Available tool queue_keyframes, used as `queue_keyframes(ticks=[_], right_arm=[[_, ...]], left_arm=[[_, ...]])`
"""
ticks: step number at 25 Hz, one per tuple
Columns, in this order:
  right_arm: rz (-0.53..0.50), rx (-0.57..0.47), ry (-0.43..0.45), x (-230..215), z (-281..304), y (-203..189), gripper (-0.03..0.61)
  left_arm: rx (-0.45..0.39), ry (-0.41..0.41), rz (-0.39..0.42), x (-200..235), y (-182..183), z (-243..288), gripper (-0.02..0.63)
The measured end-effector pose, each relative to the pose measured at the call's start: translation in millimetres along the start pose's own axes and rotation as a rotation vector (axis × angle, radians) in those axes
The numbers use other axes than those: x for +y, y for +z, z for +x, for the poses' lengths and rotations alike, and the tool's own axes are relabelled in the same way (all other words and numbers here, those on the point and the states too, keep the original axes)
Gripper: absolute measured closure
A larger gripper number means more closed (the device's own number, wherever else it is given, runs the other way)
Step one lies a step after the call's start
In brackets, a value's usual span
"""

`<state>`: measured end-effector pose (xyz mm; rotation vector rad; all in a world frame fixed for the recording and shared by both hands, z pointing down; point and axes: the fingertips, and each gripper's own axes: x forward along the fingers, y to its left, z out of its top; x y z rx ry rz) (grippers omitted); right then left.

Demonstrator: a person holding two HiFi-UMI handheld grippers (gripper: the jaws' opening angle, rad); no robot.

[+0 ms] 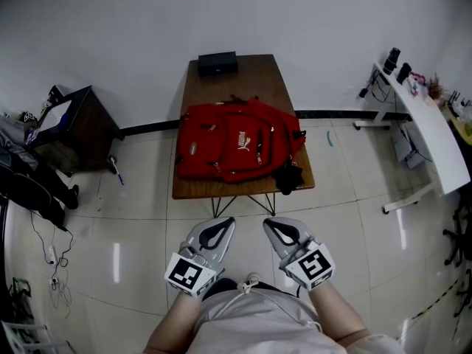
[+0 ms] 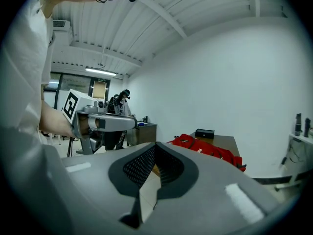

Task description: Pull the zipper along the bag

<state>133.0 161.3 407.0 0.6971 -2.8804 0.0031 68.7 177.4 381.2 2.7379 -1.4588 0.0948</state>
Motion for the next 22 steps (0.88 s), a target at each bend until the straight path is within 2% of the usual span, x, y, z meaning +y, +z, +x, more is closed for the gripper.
queue_keyframes(ticks=[6,12,22], right_arm=[[0.006,0.012,0.0,2,-1,-5,0.574],[-0.038,0.036,0.002,6,-1,-8,0.574],[-0.032,0.048,-0.013,12,-9,-10,0.574]], left_arm=[[-0.002,0.0,0.004,-6,1,2,0.607],[0.002,-0.003,-0.002,-6,-7,-1,0.607],[-0.002,-0.018,-0.006,-15,-8,-6,0.607]])
